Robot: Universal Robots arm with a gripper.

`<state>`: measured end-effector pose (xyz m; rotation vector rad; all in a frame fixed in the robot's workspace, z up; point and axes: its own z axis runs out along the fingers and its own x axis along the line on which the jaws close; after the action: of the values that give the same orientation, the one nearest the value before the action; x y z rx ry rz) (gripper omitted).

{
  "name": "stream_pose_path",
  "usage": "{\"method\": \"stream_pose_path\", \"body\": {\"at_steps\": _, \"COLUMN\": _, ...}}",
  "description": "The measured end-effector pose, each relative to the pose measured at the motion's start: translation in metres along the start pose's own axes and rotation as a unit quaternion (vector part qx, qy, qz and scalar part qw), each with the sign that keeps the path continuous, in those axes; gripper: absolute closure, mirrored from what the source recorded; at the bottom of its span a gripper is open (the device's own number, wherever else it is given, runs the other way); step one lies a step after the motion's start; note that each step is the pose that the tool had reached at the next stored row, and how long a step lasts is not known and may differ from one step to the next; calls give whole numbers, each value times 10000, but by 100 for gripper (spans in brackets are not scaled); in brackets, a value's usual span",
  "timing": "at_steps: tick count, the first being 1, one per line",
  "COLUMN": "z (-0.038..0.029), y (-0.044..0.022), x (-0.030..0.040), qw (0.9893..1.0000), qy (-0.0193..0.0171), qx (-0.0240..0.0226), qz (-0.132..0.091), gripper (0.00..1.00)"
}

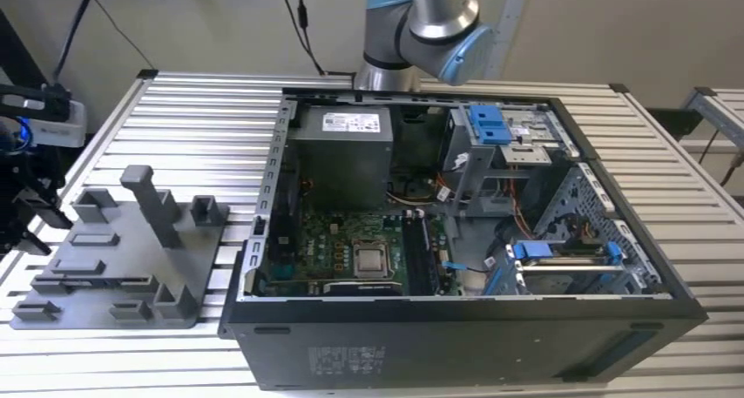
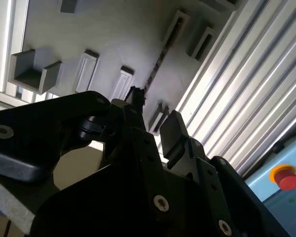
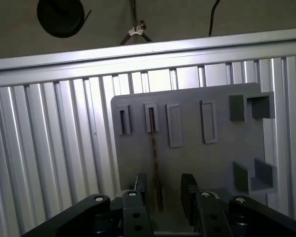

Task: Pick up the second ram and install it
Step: 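Pick up the second ram and move it above second insertion slot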

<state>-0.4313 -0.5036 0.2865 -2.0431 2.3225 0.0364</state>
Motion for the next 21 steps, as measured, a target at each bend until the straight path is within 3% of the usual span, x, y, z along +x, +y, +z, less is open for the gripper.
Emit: {"method": "stream_pose_path", "body": {"at_steps": 21, "z": 377, "y": -4, "x": 16, "qw": 9998, "qy": -9, "qx": 35, "qz": -199, "gripper": 58}}
